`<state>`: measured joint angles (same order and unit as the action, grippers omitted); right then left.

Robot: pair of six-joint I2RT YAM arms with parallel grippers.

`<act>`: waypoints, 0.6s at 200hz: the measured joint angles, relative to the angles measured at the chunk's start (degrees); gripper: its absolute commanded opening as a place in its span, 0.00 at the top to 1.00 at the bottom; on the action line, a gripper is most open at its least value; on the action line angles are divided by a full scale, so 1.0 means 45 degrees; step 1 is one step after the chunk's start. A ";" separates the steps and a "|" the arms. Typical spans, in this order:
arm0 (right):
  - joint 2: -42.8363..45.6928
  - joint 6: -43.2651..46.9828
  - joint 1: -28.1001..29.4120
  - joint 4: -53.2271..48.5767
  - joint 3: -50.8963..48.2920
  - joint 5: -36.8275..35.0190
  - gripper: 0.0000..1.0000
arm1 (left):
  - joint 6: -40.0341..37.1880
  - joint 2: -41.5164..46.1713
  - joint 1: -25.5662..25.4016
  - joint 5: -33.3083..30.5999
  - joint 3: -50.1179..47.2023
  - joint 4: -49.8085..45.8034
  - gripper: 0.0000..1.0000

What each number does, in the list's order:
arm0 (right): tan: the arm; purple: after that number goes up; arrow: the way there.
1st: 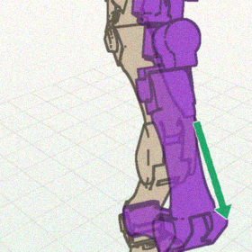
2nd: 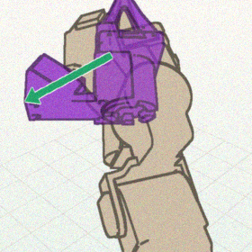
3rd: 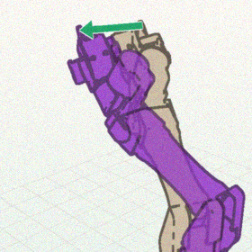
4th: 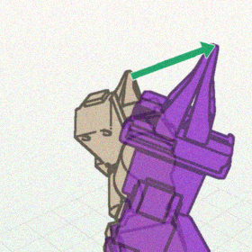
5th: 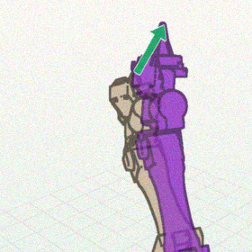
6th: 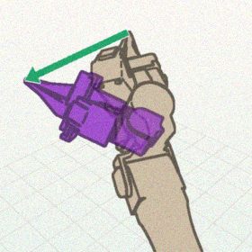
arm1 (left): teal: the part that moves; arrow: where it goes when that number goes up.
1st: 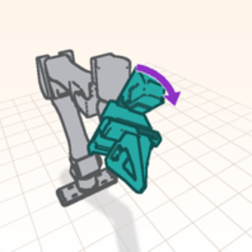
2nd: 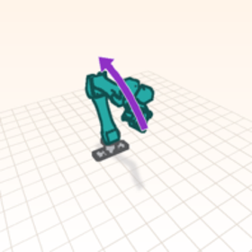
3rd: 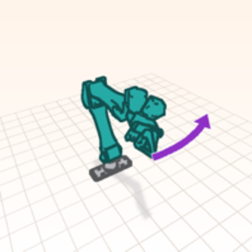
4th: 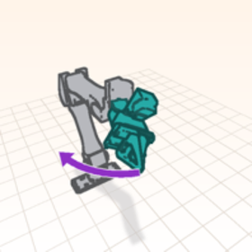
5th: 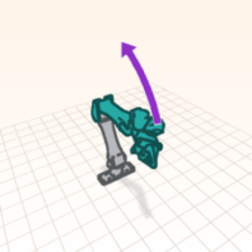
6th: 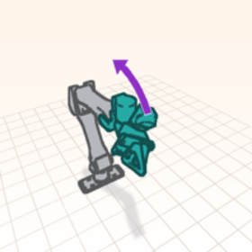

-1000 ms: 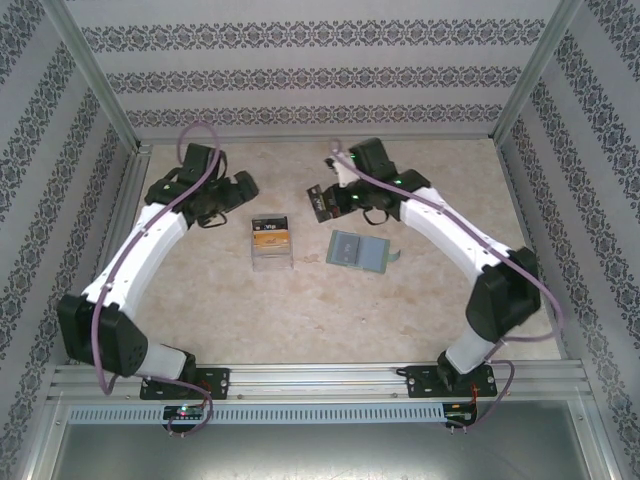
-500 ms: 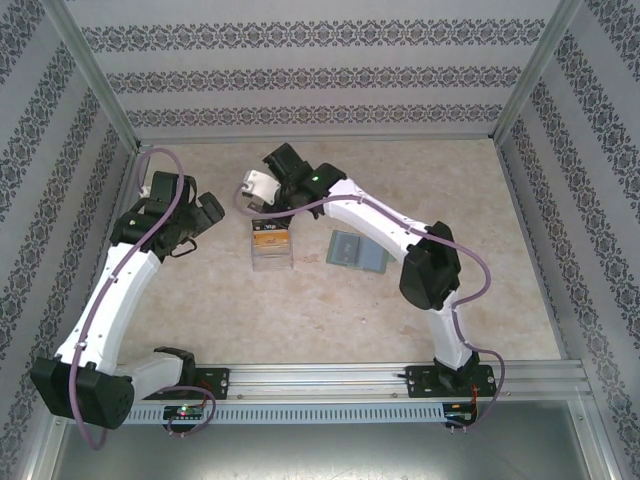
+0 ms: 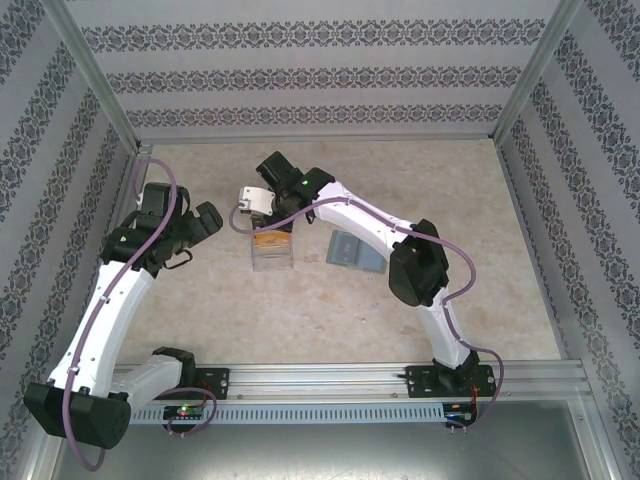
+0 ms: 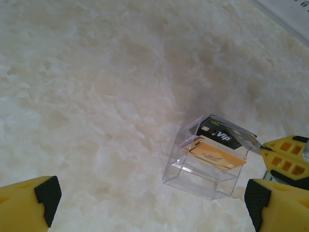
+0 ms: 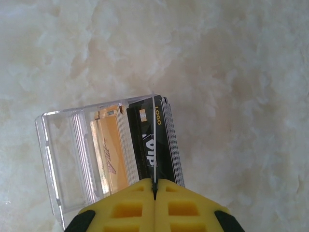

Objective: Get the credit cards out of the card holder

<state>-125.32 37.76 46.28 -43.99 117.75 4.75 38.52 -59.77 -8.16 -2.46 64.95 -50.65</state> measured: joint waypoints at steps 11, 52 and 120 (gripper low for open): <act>-0.0039 0.0151 0.0000 -0.0005 0.0063 -0.0010 1.00 | -0.0049 0.0005 0.0000 0.0102 -0.0063 0.0000 0.00; -0.0223 0.0685 0.0000 0.0000 0.0146 -0.0223 1.00 | -0.0146 0.0010 0.0005 0.0209 -0.0112 0.0000 0.00; -0.0675 0.0976 0.0000 0.0005 0.0146 -0.0325 1.00 | -0.0146 0.0010 0.0005 0.0029 -0.0112 -0.0063 0.00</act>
<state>-128.35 42.15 46.28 -43.97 118.41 3.29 37.87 -59.72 -8.14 -2.33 64.45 -50.94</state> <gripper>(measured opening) 0.056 0.994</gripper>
